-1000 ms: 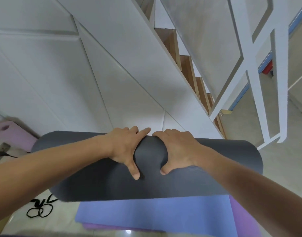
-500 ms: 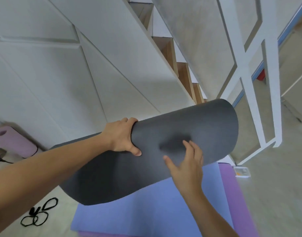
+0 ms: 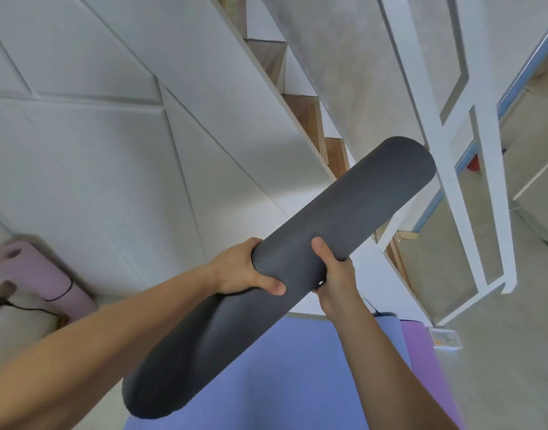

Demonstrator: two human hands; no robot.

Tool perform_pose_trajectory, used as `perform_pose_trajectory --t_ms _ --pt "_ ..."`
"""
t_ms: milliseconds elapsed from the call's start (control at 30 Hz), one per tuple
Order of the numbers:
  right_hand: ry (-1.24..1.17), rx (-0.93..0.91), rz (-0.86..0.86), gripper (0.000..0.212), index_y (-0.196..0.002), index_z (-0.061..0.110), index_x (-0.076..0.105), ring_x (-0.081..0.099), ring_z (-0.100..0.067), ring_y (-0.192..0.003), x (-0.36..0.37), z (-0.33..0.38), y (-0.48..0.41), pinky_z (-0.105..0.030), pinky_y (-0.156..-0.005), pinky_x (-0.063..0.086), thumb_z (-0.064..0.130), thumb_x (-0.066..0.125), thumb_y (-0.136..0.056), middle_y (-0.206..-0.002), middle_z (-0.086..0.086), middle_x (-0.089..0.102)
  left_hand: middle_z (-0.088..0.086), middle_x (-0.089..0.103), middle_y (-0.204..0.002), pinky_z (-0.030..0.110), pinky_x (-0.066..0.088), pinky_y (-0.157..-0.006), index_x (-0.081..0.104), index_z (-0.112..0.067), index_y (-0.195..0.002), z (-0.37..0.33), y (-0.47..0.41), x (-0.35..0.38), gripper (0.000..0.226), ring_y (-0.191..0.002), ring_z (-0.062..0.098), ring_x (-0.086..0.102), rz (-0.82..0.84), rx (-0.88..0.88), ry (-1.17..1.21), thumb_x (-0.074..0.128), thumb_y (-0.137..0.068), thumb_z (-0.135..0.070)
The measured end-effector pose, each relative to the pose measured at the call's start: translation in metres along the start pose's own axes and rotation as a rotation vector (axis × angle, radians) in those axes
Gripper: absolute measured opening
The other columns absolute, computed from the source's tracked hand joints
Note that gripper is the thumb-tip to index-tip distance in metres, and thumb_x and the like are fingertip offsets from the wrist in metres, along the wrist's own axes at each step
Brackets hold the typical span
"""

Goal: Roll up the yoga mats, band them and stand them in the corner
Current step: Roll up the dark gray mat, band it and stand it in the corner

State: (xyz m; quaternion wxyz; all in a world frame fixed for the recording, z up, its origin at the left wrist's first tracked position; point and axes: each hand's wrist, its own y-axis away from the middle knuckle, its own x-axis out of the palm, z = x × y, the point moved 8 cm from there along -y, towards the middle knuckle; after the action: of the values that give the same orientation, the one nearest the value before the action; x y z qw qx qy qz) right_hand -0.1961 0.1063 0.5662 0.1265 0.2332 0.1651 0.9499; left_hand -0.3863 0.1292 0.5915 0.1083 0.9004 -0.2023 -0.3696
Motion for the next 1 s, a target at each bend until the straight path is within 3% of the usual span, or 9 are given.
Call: perform_pose_trajectory --t_ms 167,300,400,467,567,667,767,867,1000 --pt "-0.03 -0.111 -0.186 0.069 -0.117 0.017 0.064 0.07 -0.017 -0.101 -0.005 0.009 0.005 -0.038 -0.079 0.059 0.029 0.091 -0.055 -0.108 0.007 0.075 -0.004 0.054 -0.129 0.041 0.055 -0.09 0.041 -0.032 -0.129 -0.017 0.005 0.015 0.099 -0.106 0.015 0.061 -0.024 0.063 -0.081 0.083 -0.046 -0.065" --pt "0.096 -0.242 -0.274 0.082 -0.128 0.018 0.056 0.067 -0.012 -0.102 0.001 0.021 0.017 -0.033 -0.083 0.057 0.03 0.094 -0.057 -0.115 0.009 0.069 0.006 0.028 -0.149 0.043 0.048 -0.097 -0.002 -0.014 -0.156 -0.052 0.023 0.03 0.138 -0.123 0.026 0.046 -0.348 0.14 -0.422 0.08 -0.057 -0.066" --pt "0.135 -0.318 -0.196 0.09 -0.135 0.022 0.049 0.067 -0.005 -0.102 0.005 0.032 0.026 -0.028 -0.083 0.057 0.026 0.095 -0.058 -0.119 0.011 0.066 -0.004 0.042 -0.137 0.037 0.054 -0.087 0.018 -0.026 -0.148 -0.058 0.03 0.02 0.124 -0.112 0.017 0.054 -0.419 0.2 -0.194 0.087 -0.05 -0.058" --pt "0.13 -0.338 -0.046 0.091 -0.135 0.02 0.051 0.067 -0.006 -0.107 0.004 0.041 0.026 -0.024 -0.081 0.056 0.034 0.095 -0.056 -0.121 0.01 0.068 -0.015 0.047 -0.128 0.033 0.057 -0.082 0.027 -0.036 -0.137 -0.052 0.031 0.005 0.111 -0.104 0.009 0.057 -0.384 0.217 0.006 0.09 -0.047 -0.051" --pt "0.102 -0.324 0.186 0.114 -0.133 0.011 0.053 0.066 -0.016 -0.115 0.003 0.055 0.021 -0.031 -0.088 0.056 0.064 0.094 -0.04 -0.122 0.003 0.07 -0.028 0.05 -0.126 0.033 0.054 -0.094 0.028 -0.044 -0.14 -0.048 0.03 0.007 0.116 -0.113 0.0 0.056 -0.125 0.25 0.226 0.093 -0.044 -0.042" --pt "0.039 -0.321 0.272 0.12 -0.139 0.0 0.048 0.062 -0.033 -0.122 0.008 0.061 0.026 -0.05 -0.098 0.053 0.058 0.096 -0.044 -0.132 -0.015 0.064 -0.021 0.056 -0.128 0.037 0.053 -0.099 0.036 -0.036 -0.141 -0.051 0.026 0.007 0.11 -0.116 0.002 0.06 0.089 0.273 0.345 0.094 -0.047 -0.028" --pt "0.047 -0.365 0.142 0.107 -0.133 0.007 0.053 0.065 -0.033 -0.117 0.005 0.062 0.031 -0.051 -0.094 0.055 0.047 0.096 -0.044 -0.128 -0.012 0.067 -0.013 0.06 -0.124 0.035 0.058 -0.09 0.041 -0.036 -0.135 -0.066 0.024 0.003 0.099 -0.108 0.006 0.064 0.065 0.308 0.314 0.09 -0.053 -0.014" --pt "0.241 -0.435 -0.092 0.103 -0.135 0.023 0.048 0.065 -0.015 -0.111 0.01 0.065 0.047 -0.038 -0.091 0.057 0.042 0.095 -0.045 -0.124 0.009 0.065 -0.002 0.041 -0.136 0.038 0.056 -0.091 0.012 -0.037 -0.149 -0.081 0.029 0.013 0.128 -0.118 0.015 0.053 -0.133 0.317 0.116 0.087 -0.045 -0.035" --pt "0.508 -0.602 -0.227 0.107 -0.143 0.041 0.032 0.054 -0.004 -0.116 0.027 0.073 0.081 -0.027 -0.092 0.048 0.04 0.094 -0.056 -0.129 0.023 0.05 -0.02 0.036 -0.14 0.027 0.047 -0.104 0.007 -0.056 -0.134 -0.086 0.041 0.016 0.126 -0.127 0.0 0.047 -0.248 0.389 0.353 0.096 -0.045 -0.044"
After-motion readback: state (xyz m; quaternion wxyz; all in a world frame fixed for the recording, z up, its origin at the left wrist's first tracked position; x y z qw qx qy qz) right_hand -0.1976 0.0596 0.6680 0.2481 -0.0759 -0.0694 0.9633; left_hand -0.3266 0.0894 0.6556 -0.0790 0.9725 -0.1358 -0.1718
